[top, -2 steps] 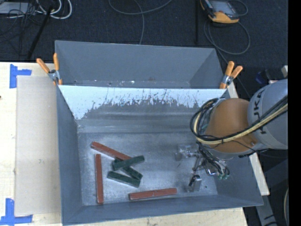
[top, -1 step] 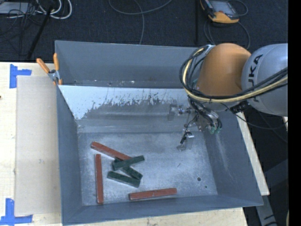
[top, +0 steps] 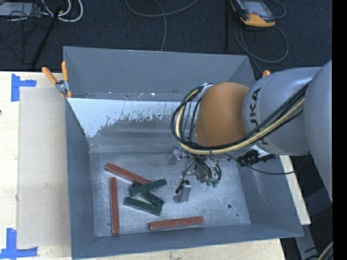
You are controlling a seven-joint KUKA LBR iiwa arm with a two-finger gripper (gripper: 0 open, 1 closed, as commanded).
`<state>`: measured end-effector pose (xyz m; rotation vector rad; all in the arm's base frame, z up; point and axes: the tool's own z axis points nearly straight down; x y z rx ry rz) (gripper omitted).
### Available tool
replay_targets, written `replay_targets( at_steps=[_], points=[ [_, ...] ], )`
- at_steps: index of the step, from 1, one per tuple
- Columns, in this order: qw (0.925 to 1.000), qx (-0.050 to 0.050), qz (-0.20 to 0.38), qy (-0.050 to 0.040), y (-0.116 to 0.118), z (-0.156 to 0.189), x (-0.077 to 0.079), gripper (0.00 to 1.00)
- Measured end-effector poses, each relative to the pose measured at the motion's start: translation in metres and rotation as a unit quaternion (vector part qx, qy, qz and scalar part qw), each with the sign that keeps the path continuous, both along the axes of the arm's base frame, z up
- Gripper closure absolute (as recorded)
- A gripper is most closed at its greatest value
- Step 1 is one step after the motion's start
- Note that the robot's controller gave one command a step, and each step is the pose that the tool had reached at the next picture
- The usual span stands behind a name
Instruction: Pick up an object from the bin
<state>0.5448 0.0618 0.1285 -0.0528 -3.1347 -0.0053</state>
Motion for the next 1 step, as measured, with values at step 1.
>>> replay_targets(
  at_steps=[1],
  points=[
    [1.0000,-0.001,-0.007,0.0009,0.0520,-0.0621,-0.0117,0.00]
  ],
)
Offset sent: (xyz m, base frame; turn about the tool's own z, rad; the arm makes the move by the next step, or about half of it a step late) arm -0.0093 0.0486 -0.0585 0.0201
